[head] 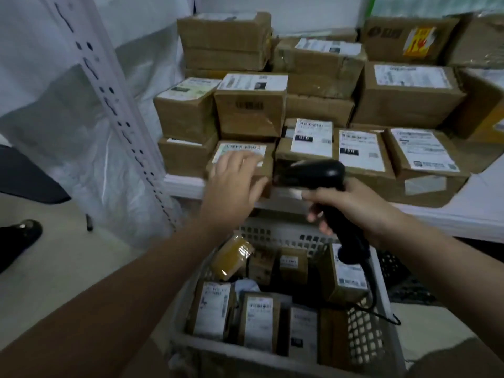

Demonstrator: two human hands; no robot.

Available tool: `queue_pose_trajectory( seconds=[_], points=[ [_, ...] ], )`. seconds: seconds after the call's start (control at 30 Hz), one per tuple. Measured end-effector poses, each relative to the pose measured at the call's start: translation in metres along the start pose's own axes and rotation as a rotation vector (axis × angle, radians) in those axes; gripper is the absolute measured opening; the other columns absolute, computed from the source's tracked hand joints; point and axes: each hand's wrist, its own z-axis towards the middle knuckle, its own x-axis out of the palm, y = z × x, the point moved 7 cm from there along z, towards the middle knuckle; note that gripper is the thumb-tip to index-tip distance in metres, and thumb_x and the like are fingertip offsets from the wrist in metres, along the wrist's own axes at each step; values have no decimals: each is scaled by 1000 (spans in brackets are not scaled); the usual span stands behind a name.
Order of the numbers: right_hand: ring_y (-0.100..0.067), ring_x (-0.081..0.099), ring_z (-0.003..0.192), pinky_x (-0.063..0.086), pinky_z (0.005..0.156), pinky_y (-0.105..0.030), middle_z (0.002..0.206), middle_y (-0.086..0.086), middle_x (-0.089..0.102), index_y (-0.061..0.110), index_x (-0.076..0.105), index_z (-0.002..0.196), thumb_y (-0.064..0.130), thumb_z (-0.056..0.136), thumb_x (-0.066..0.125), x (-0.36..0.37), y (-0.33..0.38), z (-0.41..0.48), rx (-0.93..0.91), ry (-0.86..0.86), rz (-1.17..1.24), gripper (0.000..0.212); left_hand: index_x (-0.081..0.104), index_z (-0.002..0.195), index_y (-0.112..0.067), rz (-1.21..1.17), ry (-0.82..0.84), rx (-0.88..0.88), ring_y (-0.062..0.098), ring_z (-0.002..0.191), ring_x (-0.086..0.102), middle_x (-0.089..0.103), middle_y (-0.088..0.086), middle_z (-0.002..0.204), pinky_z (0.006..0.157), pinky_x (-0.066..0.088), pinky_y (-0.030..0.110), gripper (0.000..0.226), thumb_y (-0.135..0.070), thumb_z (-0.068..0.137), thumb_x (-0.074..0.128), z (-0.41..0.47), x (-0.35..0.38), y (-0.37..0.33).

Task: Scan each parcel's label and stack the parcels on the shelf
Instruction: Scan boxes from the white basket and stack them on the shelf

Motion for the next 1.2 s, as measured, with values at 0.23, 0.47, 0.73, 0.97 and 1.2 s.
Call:
queue_pose_trajectory(
  seconds=[0.23,0.47,0.73,0.97,1.2],
  points=[
    [-17,56,46,48,44,-24,65,-10,66,9,64,97,20,90,66,48,-122,-2,219,23,18,13,64,106,-8,67,411,-104,28,92,61,64,9,101,83,47,37,31,-30,85,61,-135,89,33],
    [-18,56,49,49,45,-25,68,-12,64,3,65,103,22,90,68,78,-183,20,355,35,-11,23,42,136,-13,163,719,-449,29,128,43,43,14,141,103,37,36,59,-43,89,59,-218,143,80],
    [-15,56,47,47,44,-22,72,-12,62,2,66,106,25,90,67,97,-230,22,485,12,-2,28,5,150,-24,187,1031,-814,46,137,16,3,20,151,108,27,56,106,-56,75,72,-291,177,112],
    [-14,55,45,47,44,-23,70,-10,62,6,66,102,23,90,68,99,-239,32,501,5,35,21,9,148,-30,187,916,-796,41,131,25,21,23,142,107,27,49,104,-51,70,75,-291,184,110],
    [-20,60,65,54,59,-30,82,-13,63,5,66,103,19,88,69,88,-222,29,458,-54,179,20,4,147,-33,-115,728,-965,36,131,31,27,18,144,107,32,49,109,-55,64,72,-250,154,85]
  ],
)
